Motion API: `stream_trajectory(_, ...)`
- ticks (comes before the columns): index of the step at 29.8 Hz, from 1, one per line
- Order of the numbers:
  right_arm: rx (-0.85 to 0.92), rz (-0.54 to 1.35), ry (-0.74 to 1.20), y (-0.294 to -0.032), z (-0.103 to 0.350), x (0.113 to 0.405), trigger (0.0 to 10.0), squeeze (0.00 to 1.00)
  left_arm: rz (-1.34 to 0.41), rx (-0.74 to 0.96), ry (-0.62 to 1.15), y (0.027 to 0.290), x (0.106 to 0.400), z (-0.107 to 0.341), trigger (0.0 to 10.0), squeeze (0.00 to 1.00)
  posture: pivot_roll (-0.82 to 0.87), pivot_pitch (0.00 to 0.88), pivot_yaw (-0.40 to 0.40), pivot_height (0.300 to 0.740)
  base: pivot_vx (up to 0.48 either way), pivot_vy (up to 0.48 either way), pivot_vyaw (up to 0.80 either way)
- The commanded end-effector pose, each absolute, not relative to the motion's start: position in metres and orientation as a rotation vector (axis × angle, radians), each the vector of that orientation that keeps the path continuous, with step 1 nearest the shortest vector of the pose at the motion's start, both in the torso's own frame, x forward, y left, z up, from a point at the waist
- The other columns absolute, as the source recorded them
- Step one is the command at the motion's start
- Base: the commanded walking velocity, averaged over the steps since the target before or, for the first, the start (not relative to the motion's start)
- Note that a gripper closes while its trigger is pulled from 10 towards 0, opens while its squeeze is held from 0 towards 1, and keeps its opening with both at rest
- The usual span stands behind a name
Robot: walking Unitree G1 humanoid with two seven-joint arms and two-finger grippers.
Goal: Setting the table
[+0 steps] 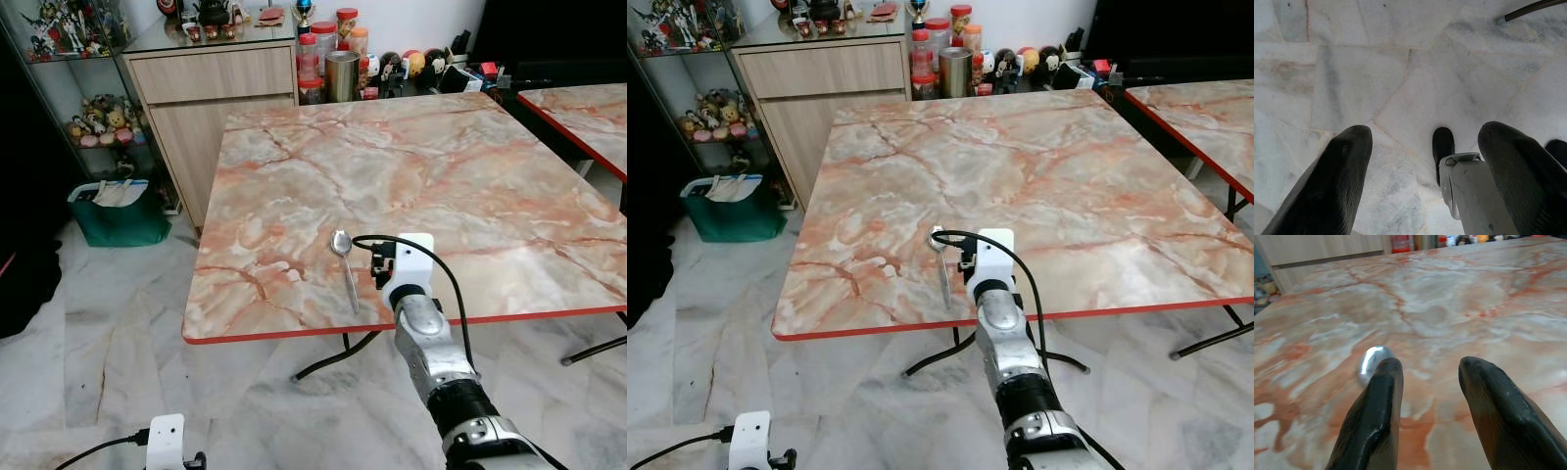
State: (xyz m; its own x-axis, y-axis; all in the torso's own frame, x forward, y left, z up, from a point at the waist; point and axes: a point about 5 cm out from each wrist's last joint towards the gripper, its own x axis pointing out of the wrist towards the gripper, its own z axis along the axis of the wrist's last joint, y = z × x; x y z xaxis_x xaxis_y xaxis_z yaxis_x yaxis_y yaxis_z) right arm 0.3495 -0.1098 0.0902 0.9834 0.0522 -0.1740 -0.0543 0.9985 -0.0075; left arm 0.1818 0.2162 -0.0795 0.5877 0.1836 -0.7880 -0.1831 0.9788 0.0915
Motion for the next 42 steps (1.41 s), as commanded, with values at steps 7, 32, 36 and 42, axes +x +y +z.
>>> stream_trajectory(7, -0.042, 0.091, 0.191, -0.103, 0.09, 0.356, 10.0, 0.0, 0.21, 0.008, 0.926, 0.217, 0.181, -0.08, 10.0, 0.0, 0.0, 0.0, 0.036, 0.74, 0.0, 0.0, 0.0)
stream_trajectory(32, -0.045, 0.146, 0.136, -0.102, 0.088, 0.355, 10.0, 0.0, 0.235, 0.021, 0.917, 0.221, 0.182, -0.079, 10.0, 0.0, 0.0, 0.0, 0.039, 0.74, 0.16, 0.0, 0.08)
stream_trajectory(36, -0.057, 0.146, 0.133, -0.103, 0.087, 0.355, 10.0, 0.0, 0.234, 0.021, 0.914, 0.221, 0.183, -0.078, 10.0, 0.0, 0.0, 0.0, 0.039, 0.74, 0.389, 0.0, 0.0)
stream_trajectory(42, -0.047, 0.142, 0.129, -0.104, 0.087, 0.354, 10.0, 0.0, 0.236, 0.02, 0.914, 0.221, 0.182, -0.078, 10.0, 0.0, 0.0, 0.0, 0.04, 0.74, 0.389, 0.0, 0.0)
